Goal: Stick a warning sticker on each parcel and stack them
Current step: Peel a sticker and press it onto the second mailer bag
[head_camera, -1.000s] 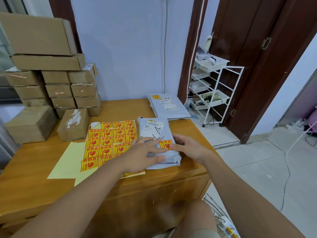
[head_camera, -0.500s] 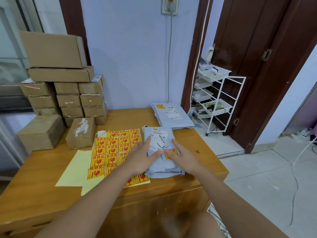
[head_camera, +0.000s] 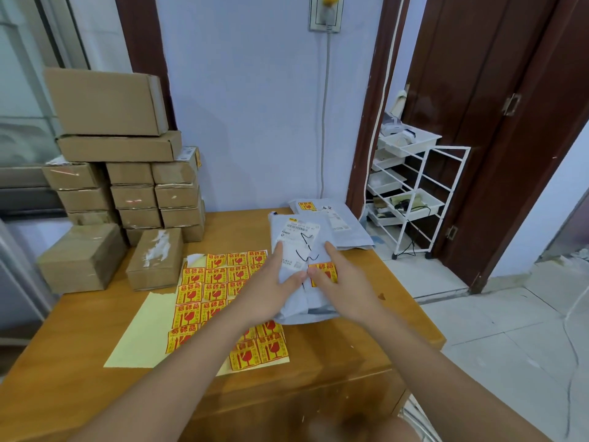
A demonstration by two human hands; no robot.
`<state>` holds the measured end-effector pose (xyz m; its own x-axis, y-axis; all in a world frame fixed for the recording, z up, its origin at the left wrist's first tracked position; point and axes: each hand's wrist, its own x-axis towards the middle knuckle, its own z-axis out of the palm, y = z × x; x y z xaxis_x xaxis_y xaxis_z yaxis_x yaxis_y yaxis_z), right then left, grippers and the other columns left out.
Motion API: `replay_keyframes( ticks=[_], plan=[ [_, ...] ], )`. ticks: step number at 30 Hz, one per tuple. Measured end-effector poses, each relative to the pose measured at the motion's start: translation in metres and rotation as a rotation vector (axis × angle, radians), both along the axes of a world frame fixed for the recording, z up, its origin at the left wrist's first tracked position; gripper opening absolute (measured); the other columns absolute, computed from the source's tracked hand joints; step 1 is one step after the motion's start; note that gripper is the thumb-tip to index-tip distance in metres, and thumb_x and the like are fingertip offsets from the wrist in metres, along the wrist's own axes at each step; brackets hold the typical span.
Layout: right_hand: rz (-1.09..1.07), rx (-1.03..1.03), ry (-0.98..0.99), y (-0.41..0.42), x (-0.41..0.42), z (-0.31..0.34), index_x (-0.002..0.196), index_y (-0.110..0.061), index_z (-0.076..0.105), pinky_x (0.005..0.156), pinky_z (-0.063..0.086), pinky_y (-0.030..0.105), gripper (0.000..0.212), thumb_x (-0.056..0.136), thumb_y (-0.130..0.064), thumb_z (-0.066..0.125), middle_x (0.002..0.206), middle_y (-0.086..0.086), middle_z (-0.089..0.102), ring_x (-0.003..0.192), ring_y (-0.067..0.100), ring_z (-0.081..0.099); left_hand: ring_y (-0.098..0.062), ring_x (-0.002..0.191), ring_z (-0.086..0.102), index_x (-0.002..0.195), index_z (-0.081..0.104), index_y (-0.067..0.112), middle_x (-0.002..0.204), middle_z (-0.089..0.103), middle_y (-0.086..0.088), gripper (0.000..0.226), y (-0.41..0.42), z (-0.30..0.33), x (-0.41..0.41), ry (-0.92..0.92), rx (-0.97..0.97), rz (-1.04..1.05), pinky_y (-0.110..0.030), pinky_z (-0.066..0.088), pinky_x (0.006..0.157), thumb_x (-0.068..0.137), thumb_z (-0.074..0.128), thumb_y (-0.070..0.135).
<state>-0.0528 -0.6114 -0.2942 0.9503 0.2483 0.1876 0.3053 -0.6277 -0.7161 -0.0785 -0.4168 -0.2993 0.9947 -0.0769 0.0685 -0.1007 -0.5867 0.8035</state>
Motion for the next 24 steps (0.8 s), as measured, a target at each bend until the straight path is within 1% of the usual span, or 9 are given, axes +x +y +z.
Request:
replay_keyframes(
  ticks=[3,6,8,10,12,14,18,21,24],
  plan=[
    [0.017,-0.008,-0.03,0.016,0.03,0.023,0.161,-0.019,0.022,0.096,0.041,0.029,0.076,0.1,-0.05,0.055,0.149,0.006,0.051,0.135,0.024,0.049,-0.029,0.14,0.048,0.164,-0.001,0.036,0.168,0.026,0.004,0.093,0.013,0.015,0.028,-0.025,-0.005,0.05,-0.044,0.05,0.102,0.095,0.053,0.067],
    [0.036,-0.025,-0.019,0.033,0.069,0.037,0.161,-0.02,0.023,0.111,0.039,0.035,0.077,0.099,-0.053,0.055,0.154,0.005,0.047,0.14,0.024,0.044,-0.019,0.141,0.044,0.165,0.0,0.028,0.17,0.02,0.006,0.091,0.025,0.027,0.063,-0.049,-0.018,0.074,-0.027,0.044,0.091,0.099,0.054,0.059],
    [0.046,-0.042,-0.009,0.044,0.097,0.042,0.161,-0.021,0.023,0.114,0.036,0.036,0.076,0.099,-0.052,0.054,0.156,0.004,0.044,0.142,0.024,0.042,-0.015,0.145,0.037,0.165,0.002,0.023,0.169,0.02,0.008,0.089,0.033,0.033,0.088,-0.051,-0.03,0.087,-0.021,0.036,0.094,0.101,0.055,0.054],
    [0.053,-0.067,-0.001,0.054,0.125,0.045,0.16,-0.02,0.024,0.111,0.035,0.032,0.075,0.1,-0.051,0.054,0.155,0.005,0.045,0.141,0.023,0.042,-0.015,0.145,0.037,0.165,0.006,0.02,0.166,0.025,0.007,0.087,0.04,0.034,0.113,-0.038,-0.02,0.099,-0.021,0.034,0.096,0.101,0.056,0.051],
    [0.055,-0.103,0.009,0.062,0.151,0.043,0.16,-0.021,0.025,0.104,0.038,0.032,0.073,0.1,-0.052,0.052,0.148,0.009,0.053,0.135,0.025,0.048,-0.012,0.134,0.044,0.162,0.017,0.017,0.161,0.035,0.005,0.077,0.045,0.033,0.137,-0.05,-0.031,0.108,-0.021,0.034,0.094,0.103,0.057,0.045],
    [0.057,-0.13,0.018,0.068,0.174,0.037,0.159,-0.021,0.026,0.108,0.037,0.035,0.071,0.101,-0.052,0.05,0.151,0.01,0.049,0.137,0.027,0.046,-0.009,0.128,0.045,0.158,0.025,0.018,0.154,0.04,0.007,0.069,0.05,0.027,0.158,-0.061,-0.027,0.118,-0.022,0.036,0.095,0.103,0.058,0.043],
    [0.066,-0.196,-0.002,0.075,0.208,0.017,0.158,-0.018,0.028,0.107,0.036,0.035,0.069,0.102,-0.052,0.049,0.154,0.008,0.046,0.137,0.027,0.045,-0.018,0.127,0.054,0.151,0.033,0.026,0.151,0.047,0.007,0.078,0.059,0.005,0.193,0.009,0.002,0.121,-0.04,0.049,0.105,0.089,0.059,0.065],
    [0.056,-0.261,-0.005,0.076,0.224,0.003,0.158,-0.016,0.028,0.105,0.039,0.037,0.071,0.101,-0.054,0.047,0.147,0.011,0.052,0.133,0.028,0.048,-0.019,0.128,0.055,0.156,0.027,0.029,0.154,0.046,0.005,0.104,0.064,-0.01,0.212,0.042,0.006,0.118,-0.044,0.051,0.104,0.07,0.049,0.084],
    [0.04,-0.311,0.015,0.078,0.234,-0.007,0.159,-0.016,0.025,0.103,0.043,0.042,0.075,0.1,-0.06,0.042,0.141,0.014,0.056,0.129,0.03,0.05,-0.023,0.134,0.051,0.162,0.015,0.027,0.16,0.038,0.003,0.096,0.065,-0.02,0.222,0.092,0.016,0.107,-0.043,0.047,0.108,0.087,0.051,0.073]
  ],
)
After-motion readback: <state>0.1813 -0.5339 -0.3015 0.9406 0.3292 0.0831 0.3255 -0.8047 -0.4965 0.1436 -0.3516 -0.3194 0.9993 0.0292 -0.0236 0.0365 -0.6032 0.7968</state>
